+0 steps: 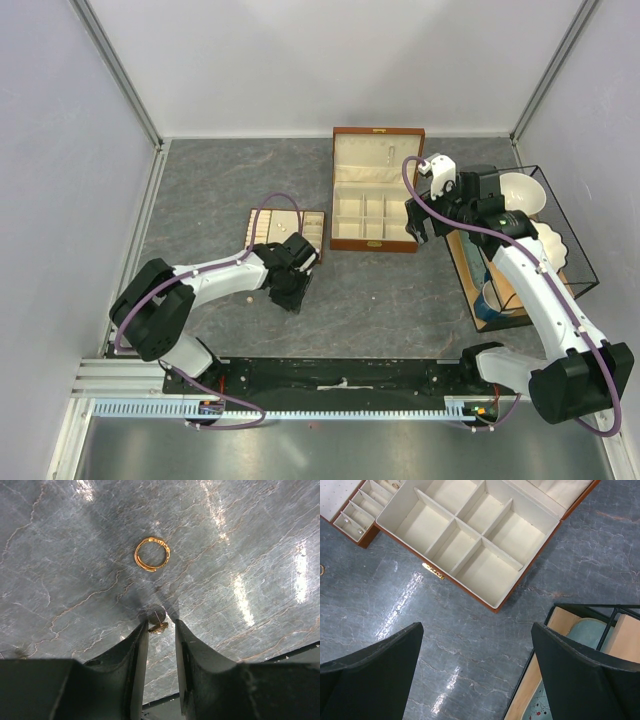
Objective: Organize the mixed jewelry
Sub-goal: Pick up the jewelry from the center of the board, then place the jewelry in the compartment layer.
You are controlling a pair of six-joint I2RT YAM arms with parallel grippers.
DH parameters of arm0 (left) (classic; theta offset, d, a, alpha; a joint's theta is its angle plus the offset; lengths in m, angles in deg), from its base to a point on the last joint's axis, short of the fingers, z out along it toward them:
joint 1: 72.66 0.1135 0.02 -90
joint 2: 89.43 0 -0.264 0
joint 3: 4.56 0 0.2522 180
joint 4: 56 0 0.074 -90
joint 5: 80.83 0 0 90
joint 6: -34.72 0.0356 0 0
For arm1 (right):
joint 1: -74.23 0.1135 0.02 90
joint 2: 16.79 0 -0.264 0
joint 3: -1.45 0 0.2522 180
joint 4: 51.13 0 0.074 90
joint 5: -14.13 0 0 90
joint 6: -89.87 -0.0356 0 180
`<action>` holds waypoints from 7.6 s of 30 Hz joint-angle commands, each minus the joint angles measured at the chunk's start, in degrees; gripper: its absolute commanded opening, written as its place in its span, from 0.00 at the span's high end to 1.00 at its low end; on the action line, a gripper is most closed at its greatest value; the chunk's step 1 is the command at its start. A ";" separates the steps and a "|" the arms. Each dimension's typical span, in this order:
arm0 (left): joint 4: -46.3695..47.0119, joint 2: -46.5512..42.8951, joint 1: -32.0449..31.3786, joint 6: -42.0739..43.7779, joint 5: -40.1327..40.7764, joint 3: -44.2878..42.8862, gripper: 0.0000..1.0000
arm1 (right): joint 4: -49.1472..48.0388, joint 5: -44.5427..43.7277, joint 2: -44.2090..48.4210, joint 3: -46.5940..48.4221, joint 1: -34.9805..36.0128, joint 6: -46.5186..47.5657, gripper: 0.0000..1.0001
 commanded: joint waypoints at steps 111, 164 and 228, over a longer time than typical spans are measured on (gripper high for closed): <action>-52.97 42.82 27.77 56.31 -14.09 -66.20 0.99 | -2.07 4.77 3.96 -0.56 -0.14 -1.13 0.02; -47.96 37.28 25.31 55.35 -10.66 -62.16 0.61 | -2.33 4.77 5.90 -1.96 -0.05 -0.95 0.02; 16.90 1.77 30.23 45.77 -21.65 -9.16 0.53 | -3.12 7.85 7.74 -2.75 -0.05 -1.48 0.02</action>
